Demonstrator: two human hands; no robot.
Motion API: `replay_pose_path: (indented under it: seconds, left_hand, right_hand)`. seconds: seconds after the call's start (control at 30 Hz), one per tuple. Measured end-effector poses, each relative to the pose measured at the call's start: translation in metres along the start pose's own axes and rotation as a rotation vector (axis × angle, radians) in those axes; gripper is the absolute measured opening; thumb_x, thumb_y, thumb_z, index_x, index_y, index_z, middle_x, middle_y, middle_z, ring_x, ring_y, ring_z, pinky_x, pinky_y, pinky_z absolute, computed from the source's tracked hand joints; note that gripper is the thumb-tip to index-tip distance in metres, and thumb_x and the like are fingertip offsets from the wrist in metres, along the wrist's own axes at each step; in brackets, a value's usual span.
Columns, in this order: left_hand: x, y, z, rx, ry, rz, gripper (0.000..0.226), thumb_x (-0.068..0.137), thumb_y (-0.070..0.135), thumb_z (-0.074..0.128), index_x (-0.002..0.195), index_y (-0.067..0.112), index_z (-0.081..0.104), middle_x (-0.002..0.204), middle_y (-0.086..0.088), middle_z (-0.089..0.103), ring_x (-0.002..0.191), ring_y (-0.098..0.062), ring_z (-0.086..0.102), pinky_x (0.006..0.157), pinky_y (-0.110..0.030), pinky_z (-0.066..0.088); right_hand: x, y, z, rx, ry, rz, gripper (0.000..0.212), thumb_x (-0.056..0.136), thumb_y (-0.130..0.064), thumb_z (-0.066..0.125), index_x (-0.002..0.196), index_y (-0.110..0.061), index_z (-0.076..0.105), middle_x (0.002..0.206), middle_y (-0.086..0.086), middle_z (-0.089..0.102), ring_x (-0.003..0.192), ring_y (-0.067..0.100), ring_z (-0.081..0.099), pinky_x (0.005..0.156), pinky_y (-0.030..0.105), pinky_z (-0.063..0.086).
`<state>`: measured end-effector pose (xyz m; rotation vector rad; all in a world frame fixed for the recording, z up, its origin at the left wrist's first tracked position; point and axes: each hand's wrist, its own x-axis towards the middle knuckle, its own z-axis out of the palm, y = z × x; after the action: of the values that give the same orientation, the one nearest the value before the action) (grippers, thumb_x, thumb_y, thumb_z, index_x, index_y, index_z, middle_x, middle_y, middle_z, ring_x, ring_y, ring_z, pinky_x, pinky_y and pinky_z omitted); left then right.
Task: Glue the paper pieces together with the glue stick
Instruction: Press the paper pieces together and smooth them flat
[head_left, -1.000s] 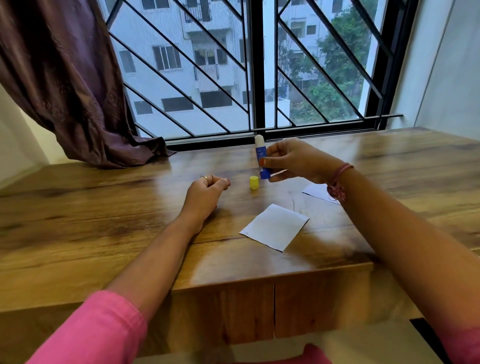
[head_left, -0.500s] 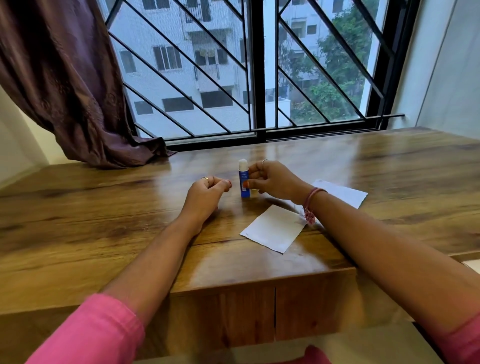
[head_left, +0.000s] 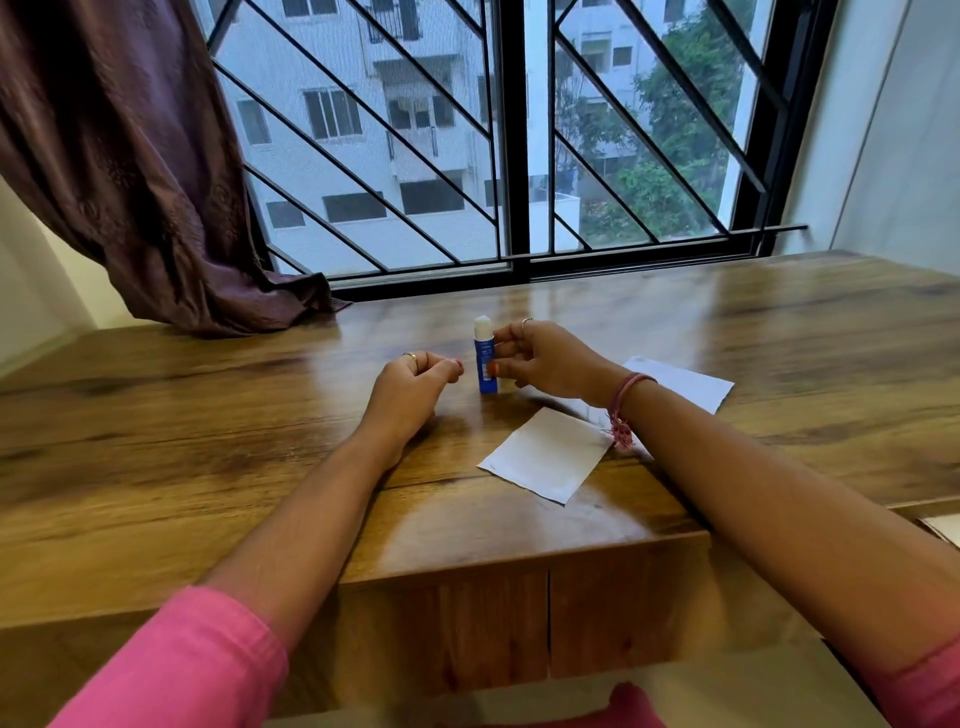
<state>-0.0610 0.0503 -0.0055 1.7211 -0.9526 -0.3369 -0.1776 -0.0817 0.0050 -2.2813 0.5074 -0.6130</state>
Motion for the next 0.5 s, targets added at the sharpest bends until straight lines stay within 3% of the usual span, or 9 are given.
replay_pose_path:
  seconds: [0.17, 0.3, 0.4, 0.5]
  left_hand:
    - [0.001, -0.001, -0.002, -0.009, 0.003, -0.01, 0.023, 0.093, 0.029, 0.055, 0.099, 0.01, 0.067, 0.068, 0.006, 0.055, 0.059, -0.007, 0.044, 0.054, -0.024, 0.036]
    - [0.0, 0.0, -0.002, -0.01, 0.0, -0.023, 0.021, 0.093, 0.029, 0.056, 0.097, 0.011, 0.066, 0.068, 0.006, 0.054, 0.057, -0.009, 0.043, 0.052, -0.024, 0.035]
    - [0.0, 0.001, -0.003, -0.008, -0.009, -0.027, 0.02, 0.092, 0.03, 0.057, 0.095, 0.012, 0.066, 0.078, 0.003, 0.061, 0.058, -0.011, 0.044, 0.053, -0.025, 0.038]
    - [0.0, 0.0, -0.002, 0.013, -0.014, -0.03, 0.02, 0.09, 0.032, 0.058, 0.093, 0.013, 0.067, 0.088, -0.001, 0.066, 0.059, -0.012, 0.046, 0.056, -0.027, 0.041]
  right_hand:
    - [-0.006, -0.002, -0.016, -0.022, 0.086, -0.025, 0.035, 0.091, -0.003, 0.055, 0.126, -0.003, 0.052, 0.117, 0.013, 0.066, 0.091, 0.012, 0.062, 0.064, 0.011, 0.052]
    - [-0.022, 0.005, -0.044, -0.12, 0.185, -0.075, 0.033, 0.09, -0.002, 0.057, 0.123, -0.003, 0.057, 0.114, 0.011, 0.068, 0.094, 0.011, 0.061, 0.069, 0.004, 0.046]
    - [-0.041, 0.022, -0.071, -0.27, 0.22, -0.068, 0.032, 0.088, -0.003, 0.061, 0.119, -0.005, 0.06, 0.112, 0.01, 0.069, 0.093, 0.011, 0.062, 0.082, 0.013, 0.042]
    - [-0.062, 0.049, -0.099, -0.379, 0.245, 0.039, 0.031, 0.086, -0.007, 0.065, 0.117, -0.007, 0.062, 0.115, 0.01, 0.068, 0.098, 0.019, 0.065, 0.082, 0.021, 0.041]
